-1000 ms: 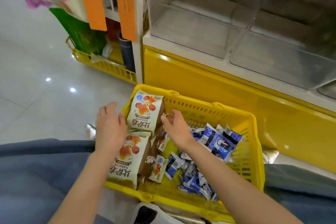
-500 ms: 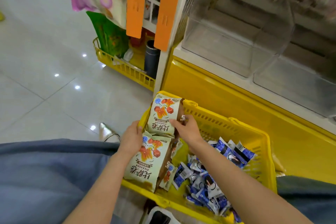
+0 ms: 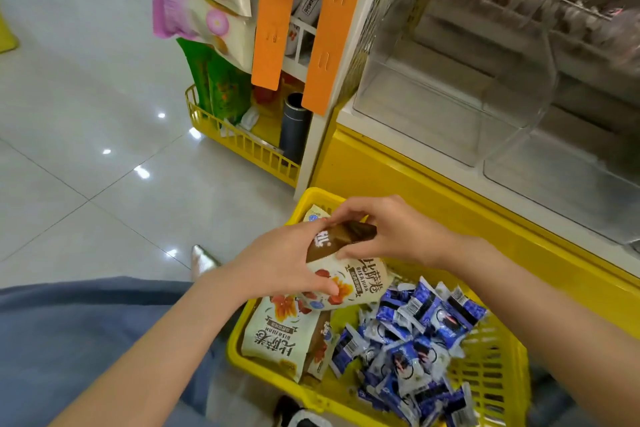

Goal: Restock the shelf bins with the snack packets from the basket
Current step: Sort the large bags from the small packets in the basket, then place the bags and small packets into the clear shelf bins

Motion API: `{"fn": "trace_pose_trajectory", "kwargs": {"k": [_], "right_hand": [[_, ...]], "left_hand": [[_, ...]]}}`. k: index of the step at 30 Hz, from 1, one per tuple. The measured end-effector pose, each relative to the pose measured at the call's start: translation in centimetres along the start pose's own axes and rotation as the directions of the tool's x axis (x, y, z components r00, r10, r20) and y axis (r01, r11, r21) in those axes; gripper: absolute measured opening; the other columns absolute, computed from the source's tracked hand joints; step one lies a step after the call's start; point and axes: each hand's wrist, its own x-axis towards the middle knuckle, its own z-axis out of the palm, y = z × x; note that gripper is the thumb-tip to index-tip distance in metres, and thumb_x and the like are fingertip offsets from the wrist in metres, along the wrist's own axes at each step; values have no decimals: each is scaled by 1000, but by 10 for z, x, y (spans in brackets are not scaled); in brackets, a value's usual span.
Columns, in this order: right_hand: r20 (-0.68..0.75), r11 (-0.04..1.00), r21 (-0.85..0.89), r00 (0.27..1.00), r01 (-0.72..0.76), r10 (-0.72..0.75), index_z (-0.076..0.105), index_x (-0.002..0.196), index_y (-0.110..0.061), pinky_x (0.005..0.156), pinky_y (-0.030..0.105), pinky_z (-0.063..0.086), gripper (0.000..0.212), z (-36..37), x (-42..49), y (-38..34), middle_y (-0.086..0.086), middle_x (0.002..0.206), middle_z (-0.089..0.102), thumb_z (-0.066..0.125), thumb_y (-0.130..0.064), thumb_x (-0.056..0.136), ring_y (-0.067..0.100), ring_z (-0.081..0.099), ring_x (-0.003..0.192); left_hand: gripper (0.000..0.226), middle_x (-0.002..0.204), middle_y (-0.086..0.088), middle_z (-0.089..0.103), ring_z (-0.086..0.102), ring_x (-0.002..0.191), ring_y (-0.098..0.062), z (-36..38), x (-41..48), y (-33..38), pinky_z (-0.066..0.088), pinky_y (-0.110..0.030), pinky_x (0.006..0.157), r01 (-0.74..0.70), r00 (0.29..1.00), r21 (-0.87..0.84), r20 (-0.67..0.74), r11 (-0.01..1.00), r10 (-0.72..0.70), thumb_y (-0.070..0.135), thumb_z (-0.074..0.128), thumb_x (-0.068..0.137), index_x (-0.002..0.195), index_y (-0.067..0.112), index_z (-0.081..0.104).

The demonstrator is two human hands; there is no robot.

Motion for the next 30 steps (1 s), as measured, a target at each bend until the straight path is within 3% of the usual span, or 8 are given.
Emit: {"fn": "trace_pose_trajectory", "kwargs": {"k": [3, 5, 9, 14, 17, 22, 27, 30], "right_hand": [[-62, 999, 38, 998, 10, -8, 55, 108, -39, 88, 8, 44, 41, 4, 4, -8, -29, 103, 56, 75, -36, 73, -11, 54, 103], [-247, 993, 115, 968, -13, 42, 51, 113, -34, 90, 13, 47, 39, 7, 2, -9, -20, 111, 56, 70, -32, 79, -4, 56, 104], [-535, 915, 367, 766, -170, 357, 44, 118, -28, 79, 11, 49, 27, 31, -11, 1, -13, 113, 56, 52, -30, 92, 4, 57, 104], [16, 650, 539, 778, -536, 628, 30, 135, -12, 71, 4, 45, 57, 108, -35, 7, -12, 111, 49, 50, -43, 92, -3, 51, 94], [197, 419, 710, 731, -566, 653, 45, 119, -24, 71, 13, 52, 41, 147, -39, -8, -15, 103, 55, 62, -41, 86, -1, 57, 89], [248, 227, 801, 651, -555, 717, 57, 116, -20, 95, 34, 50, 40, 184, -41, -24, -1, 119, 65, 72, -31, 81, 16, 62, 106], [129, 206, 888, 652, -411, 747, 45, 107, -32, 65, 26, 54, 44, 173, -52, -24, -7, 106, 65, 75, -23, 77, 10, 64, 91], [37, 313, 868, 679, -385, 733, 43, 107, -32, 69, 25, 56, 43, 148, -71, -14, -10, 103, 63, 75, -25, 78, 9, 65, 90]], "left_hand": [[71, 101, 19, 63, 61, 89, -1, -2, -2, -8, 54, -30, 78, 39, 998, -77, -39, 996, -42, 63, 74, 53, 115, 39, 49], [54, 89, 19, 64, 62, 79, 3, -4, -5, -15, 54, -26, 70, 92, 986, -191, -118, 977, -115, 55, 79, 53, 98, 42, 51], [47, 85, 16, 63, 61, 78, 0, -6, -9, -29, 54, -25, 65, 177, 913, -362, -287, 915, -291, 41, 83, 57, 88, 40, 48], [49, 89, 11, 64, 63, 84, -5, -7, -8, -32, 54, -25, 66, 157, 788, -571, -419, 806, -451, 35, 83, 61, 98, 31, 51], [48, 88, 14, 64, 62, 82, -1, -3, -9, -27, 48, -17, 60, 131, 760, -603, -448, 787, -470, 33, 83, 62, 97, 32, 51], [46, 89, 11, 64, 61, 83, -2, 8, -12, -20, 48, -18, 61, 148, 765, -590, -440, 793, -470, 32, 82, 64, 100, 27, 52], [41, 89, 13, 63, 61, 83, -1, 12, -17, -9, 47, -16, 61, 117, 763, -591, -461, 798, -453, 29, 82, 65, 93, 35, 52], [42, 90, 13, 64, 61, 83, -1, 9, -20, 1, 48, -18, 63, 76, 738, -618, -493, 783, -460, 29, 82, 65, 93, 35, 51]]}}
